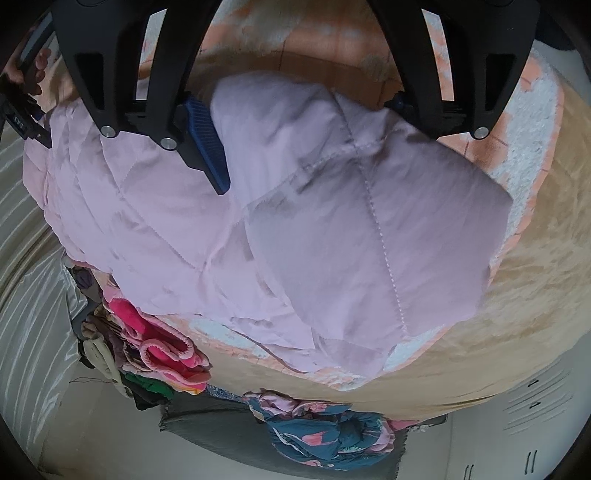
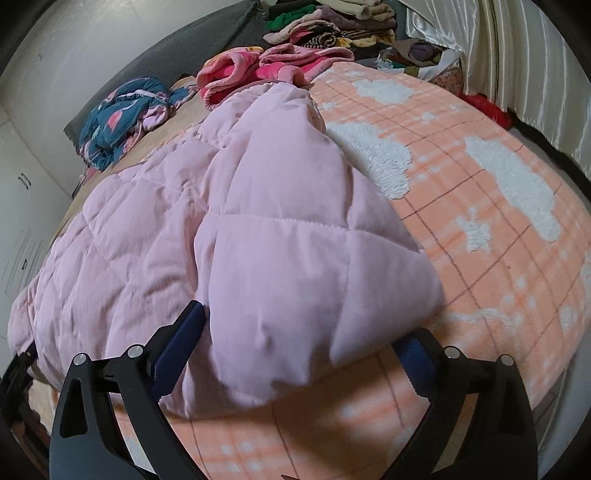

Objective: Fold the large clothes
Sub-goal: 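Lower the folded jacket onto the blanket and open both grippers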

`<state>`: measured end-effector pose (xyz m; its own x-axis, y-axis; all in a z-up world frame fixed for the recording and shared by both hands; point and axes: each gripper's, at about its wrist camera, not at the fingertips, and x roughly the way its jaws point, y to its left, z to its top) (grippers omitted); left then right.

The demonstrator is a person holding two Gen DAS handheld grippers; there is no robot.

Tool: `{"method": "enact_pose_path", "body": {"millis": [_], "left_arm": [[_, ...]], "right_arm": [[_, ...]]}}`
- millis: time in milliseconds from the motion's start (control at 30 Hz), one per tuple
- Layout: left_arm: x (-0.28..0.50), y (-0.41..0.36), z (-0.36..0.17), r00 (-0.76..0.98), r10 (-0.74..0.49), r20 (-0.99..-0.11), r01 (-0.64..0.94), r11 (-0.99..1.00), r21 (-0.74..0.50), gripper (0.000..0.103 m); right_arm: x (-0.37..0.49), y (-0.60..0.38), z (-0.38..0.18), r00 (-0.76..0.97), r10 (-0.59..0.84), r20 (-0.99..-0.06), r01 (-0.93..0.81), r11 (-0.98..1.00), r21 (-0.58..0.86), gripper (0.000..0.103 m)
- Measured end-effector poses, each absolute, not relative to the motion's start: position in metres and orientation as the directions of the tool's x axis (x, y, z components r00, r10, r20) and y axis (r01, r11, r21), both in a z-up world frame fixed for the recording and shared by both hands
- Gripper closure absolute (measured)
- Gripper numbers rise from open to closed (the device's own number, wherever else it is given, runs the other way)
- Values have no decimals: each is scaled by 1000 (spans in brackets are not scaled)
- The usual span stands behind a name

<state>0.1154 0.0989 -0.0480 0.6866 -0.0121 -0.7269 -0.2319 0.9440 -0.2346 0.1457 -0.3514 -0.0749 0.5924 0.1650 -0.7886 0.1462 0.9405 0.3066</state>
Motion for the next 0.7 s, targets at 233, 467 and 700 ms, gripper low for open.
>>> {"method": "enact_pose_path", "body": {"millis": [233, 467, 700], "left_arm": [[109, 101, -44, 680, -7, -733, -235, 945, -227, 32], [97, 105, -39, 671, 16, -741, -248, 947, -204, 21], [80, 105, -24, 691, 63, -720, -253, 954, -160, 9]], "right_arm": [[131, -358, -66, 605, 140, -784, 145, 949, 281, 6], [114, -372, -54, 620, 118, -776, 154, 951, 267, 6], [95, -373, -25, 666, 94, -740, 131, 962, 241, 5]]}}
